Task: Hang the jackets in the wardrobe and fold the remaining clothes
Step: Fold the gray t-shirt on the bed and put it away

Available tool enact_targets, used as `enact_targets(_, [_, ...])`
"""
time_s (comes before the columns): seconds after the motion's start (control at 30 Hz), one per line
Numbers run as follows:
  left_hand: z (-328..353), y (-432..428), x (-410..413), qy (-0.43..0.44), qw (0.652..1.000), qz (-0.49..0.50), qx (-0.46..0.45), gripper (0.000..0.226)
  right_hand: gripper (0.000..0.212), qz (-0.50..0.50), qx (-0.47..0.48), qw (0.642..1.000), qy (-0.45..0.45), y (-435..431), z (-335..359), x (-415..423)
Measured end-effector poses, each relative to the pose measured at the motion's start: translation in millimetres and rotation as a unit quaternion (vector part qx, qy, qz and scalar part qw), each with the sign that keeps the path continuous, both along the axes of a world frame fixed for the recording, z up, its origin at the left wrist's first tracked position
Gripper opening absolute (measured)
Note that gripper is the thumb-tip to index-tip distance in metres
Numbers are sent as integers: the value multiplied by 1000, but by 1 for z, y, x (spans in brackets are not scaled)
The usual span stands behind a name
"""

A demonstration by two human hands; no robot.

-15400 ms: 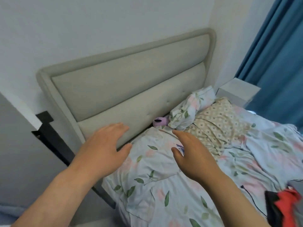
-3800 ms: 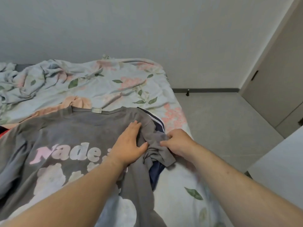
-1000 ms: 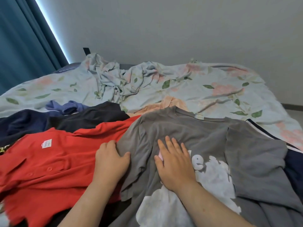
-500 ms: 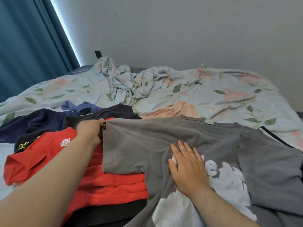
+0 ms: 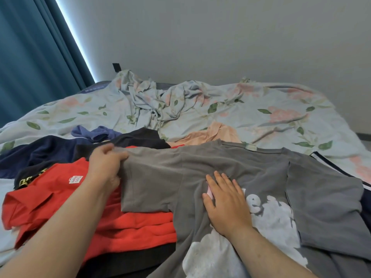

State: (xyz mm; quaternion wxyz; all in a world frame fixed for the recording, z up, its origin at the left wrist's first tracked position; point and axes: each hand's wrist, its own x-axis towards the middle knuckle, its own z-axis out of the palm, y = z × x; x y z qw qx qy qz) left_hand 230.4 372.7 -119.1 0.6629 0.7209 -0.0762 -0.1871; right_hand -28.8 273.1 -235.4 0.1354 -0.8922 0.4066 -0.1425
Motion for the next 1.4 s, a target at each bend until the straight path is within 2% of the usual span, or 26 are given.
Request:
enact_targets(0.1, [29,-32,-20,-125,989,-82,10,63,69,1,3,999,-40,-3,-3,0])
enact_targets(0.2, [37,-69,-70,-255,954,-145,62,50,64,-33,54,986,-153,-1,-1,-6])
enact_targets(0.27, [30,-88,-99,-277,940,-185,75,24,61,-50,100,972,-206,2,5,-9])
enact_targets(0.33, [21,-99,-122,-275,932,-214,101,28,48,-51,198,951,-232,0,18,-9])
enact_targets(0.37, [19,-102,-133,-263,927,-235,126,26,40,-65,295,914,-270,-7,29,-11])
enact_targets(0.4, [17,-107,-144,-249,922,-260,144,25,35,-96,420,836,-341,-17,44,-16])
enact_targets(0.43, [17,-109,-154,-216,918,-297,149,31,36,-128,529,735,-405,-29,56,-24])
enact_targets(0.47, [17,-112,-164,-164,914,-345,137,40,39,-150,599,649,-445,-42,65,-33])
enact_targets(0.5, [17,-112,-173,-111,909,-386,115,50,42,-162,636,597,-462,-52,72,-44])
enact_targets(0.53, [16,-110,-178,-83,909,-398,90,58,43,-168,648,581,-463,-60,78,-55])
enact_targets(0.57, [16,-105,-179,-95,918,-379,66,62,41,-167,642,598,-449,-65,81,-65])
enact_targets(0.63, [8,-81,-166,-213,936,-270,75,56,34,-156,611,672,-388,-61,85,-74])
enact_targets(0.7, [-12,-45,-146,-300,921,-160,190,42,27,-148,571,743,-317,-49,85,-69])
enact_targets(0.77, [-33,-9,-140,-267,897,-165,311,50,31,-106,471,839,-252,-36,82,-55])
enact_targets(0.83, [-53,12,-145,-262,878,-232,325,48,47,-31,314,932,-177,-26,81,-32])
enact_targets(0.87, [-60,16,-148,-279,873,-251,313,42,56,4,268,953,-143,-22,82,-18])
enact_targets(0.93, [-67,16,-146,-296,877,-250,283,32,70,57,262,959,-87,-17,84,7])
enact_targets(1.0, [-68,14,-145,-286,882,-241,288,28,72,46,294,953,-59,-17,84,20])
enact_targets(1.03, [-69,14,-145,-282,883,-239,290,28,60,41,298,951,-76,-19,83,21])
enact_targets(1.1, [-67,16,-141,-279,901,-213,253,25,15,48,258,959,-110,-22,84,12])
enact_targets(1.17, [-56,21,-129,-301,917,-158,207,28,27,45,226,958,-169,-27,85,-4])
enact_targets(1.2, [-51,25,-121,-330,911,-143,202,30,34,47,219,956,-187,-25,84,-14])
enact_targets(1.27, [-46,37,-108,-408,865,-166,240,29,37,95,177,968,-151,-12,79,-28])
enact_targets(1.3, [-47,44,-106,-444,823,-197,293,27,33,129,136,977,-99,-3,73,-33])
enact_targets(1.37, [-53,55,-103,-441,754,-273,403,20,23,157,105,982,11,12,57,-38])
enact_targets(1.4, [-54,54,-102,-413,752,-295,421,15,21,148,116,982,30,15,52,-39])
